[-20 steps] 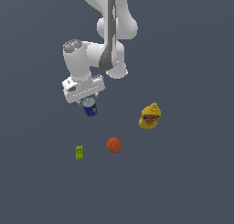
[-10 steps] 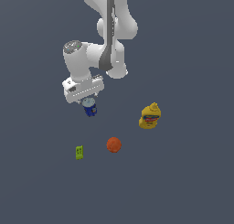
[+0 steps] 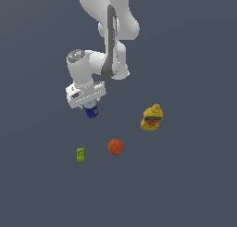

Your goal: Pick up a designated object from a clutter of objects.

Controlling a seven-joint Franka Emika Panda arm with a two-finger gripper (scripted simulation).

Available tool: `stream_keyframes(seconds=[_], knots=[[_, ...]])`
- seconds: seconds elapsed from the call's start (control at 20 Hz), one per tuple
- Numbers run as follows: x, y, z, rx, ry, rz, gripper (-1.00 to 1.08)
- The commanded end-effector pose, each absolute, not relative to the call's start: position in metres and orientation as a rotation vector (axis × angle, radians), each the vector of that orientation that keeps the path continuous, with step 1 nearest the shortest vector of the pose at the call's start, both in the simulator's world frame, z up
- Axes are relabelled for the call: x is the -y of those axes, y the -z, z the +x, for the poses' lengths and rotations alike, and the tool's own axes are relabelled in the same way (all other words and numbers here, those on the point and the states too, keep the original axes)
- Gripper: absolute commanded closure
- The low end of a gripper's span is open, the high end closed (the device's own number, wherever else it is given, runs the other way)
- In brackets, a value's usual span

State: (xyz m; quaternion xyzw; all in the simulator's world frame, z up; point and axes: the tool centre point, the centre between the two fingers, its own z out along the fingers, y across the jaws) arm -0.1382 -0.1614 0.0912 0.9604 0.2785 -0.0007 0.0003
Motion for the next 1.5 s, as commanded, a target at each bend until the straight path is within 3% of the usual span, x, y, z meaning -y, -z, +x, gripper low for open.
stream_keyframes(seconds=[0.0,0.4,0.45,1.45], knots=[[0.161,-0.082,-0.138,-0.876,0.002,3.016,-0.92],[0.161,-0.074,-0.138,-0.877,0.000,3.017,-0.92],[0.161,-0.074,-0.138,-0.877,0.000,3.017,1.08],[0.163,-0.096,-0.133,-0.876,0.001,3.016,1.08]])
